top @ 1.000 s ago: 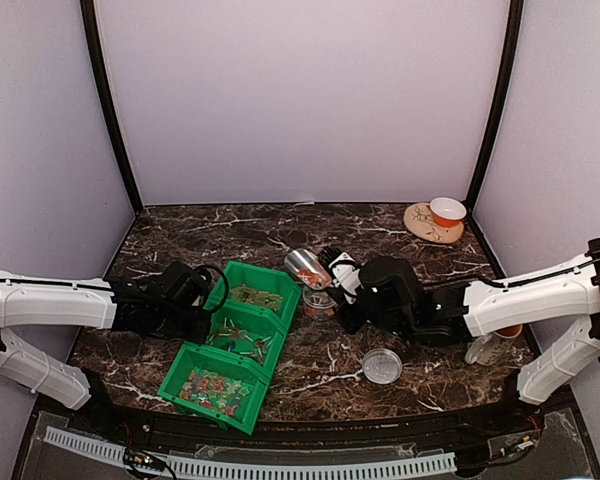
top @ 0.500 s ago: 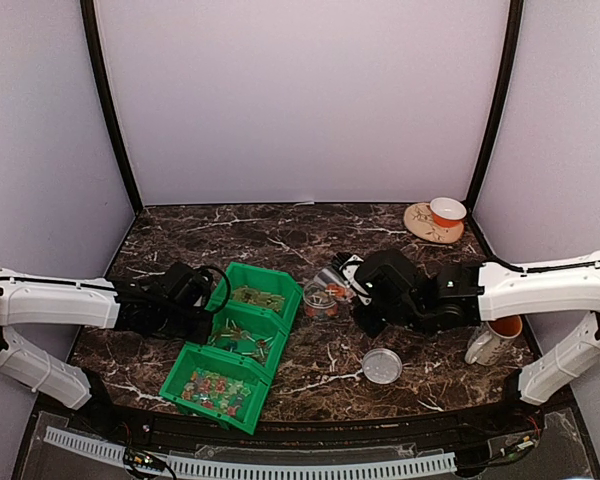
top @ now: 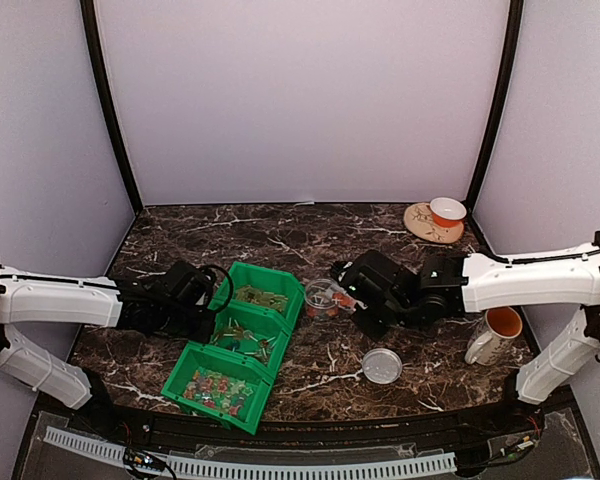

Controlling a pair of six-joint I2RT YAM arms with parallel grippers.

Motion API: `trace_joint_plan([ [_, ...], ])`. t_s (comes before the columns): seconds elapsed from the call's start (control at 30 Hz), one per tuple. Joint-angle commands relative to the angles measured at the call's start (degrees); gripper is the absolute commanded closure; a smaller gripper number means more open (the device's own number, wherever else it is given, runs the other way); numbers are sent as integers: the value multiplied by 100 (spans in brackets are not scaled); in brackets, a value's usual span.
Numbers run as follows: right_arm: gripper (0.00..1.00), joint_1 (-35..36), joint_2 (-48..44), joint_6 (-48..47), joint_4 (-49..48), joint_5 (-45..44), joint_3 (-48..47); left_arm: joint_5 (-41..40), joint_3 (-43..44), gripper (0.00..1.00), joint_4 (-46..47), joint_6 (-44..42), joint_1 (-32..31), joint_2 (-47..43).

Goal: Pack the candies
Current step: Place the fake candies in the packing bottle.

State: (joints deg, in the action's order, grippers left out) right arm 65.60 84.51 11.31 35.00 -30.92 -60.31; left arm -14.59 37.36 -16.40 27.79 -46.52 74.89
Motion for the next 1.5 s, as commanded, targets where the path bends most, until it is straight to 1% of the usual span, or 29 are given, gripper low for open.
trace_joint_plan([
  [0.0, 100, -30, 167, 106, 353, -162, -422, -204, 199, 100, 296, -114, -41, -30],
  [0.23, 100, -30, 378, 99, 861, -239, -821, -235, 175, 100, 309, -125, -41, -9],
  [0.7, 100, 3, 589, 117, 1464, -246, -1100, -272, 98, 100, 353, -127, -41, -27],
  [1.47, 100, 143, 641, -29, 1870, -292, -1353, -333, -44, 100, 357, -67, -41, -107],
])
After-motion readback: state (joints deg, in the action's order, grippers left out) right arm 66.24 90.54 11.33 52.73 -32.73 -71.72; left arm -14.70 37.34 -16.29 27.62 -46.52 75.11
